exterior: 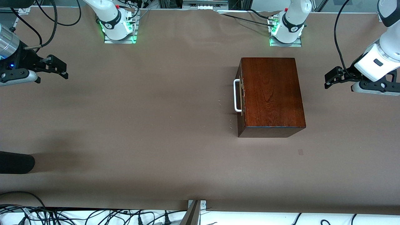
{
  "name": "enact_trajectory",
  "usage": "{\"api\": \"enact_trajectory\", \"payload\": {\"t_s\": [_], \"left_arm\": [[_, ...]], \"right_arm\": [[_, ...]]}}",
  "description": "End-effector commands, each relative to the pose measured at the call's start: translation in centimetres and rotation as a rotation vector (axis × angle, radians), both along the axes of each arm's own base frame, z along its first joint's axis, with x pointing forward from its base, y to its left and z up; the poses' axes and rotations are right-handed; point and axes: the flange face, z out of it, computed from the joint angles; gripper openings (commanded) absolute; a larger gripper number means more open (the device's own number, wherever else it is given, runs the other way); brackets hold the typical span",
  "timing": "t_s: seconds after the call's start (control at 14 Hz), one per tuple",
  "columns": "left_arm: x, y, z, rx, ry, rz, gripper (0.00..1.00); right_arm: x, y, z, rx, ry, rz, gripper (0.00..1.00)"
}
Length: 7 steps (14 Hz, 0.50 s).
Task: Open drawer, take yellow block, close drawer
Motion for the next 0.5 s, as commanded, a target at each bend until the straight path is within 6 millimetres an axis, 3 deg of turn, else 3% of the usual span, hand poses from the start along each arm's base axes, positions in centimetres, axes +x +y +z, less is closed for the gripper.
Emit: {"api": "enact_trajectory", "payload": {"t_s": [0.0, 0.43], "left_arm": [[-0.34, -0.05, 0.23, 0.02, -0.003, -0.022, 1.0], [-0.07, -0.04, 0.17, 0.02, 0.012, -0.022, 1.0]], "right_arm": [[-0.53, 0.23, 0.22, 0.013, -0.018, -0.005, 1.0], [-0.71, 0.11, 0.42, 0.019, -0.016, -0.003, 1.0]]}}
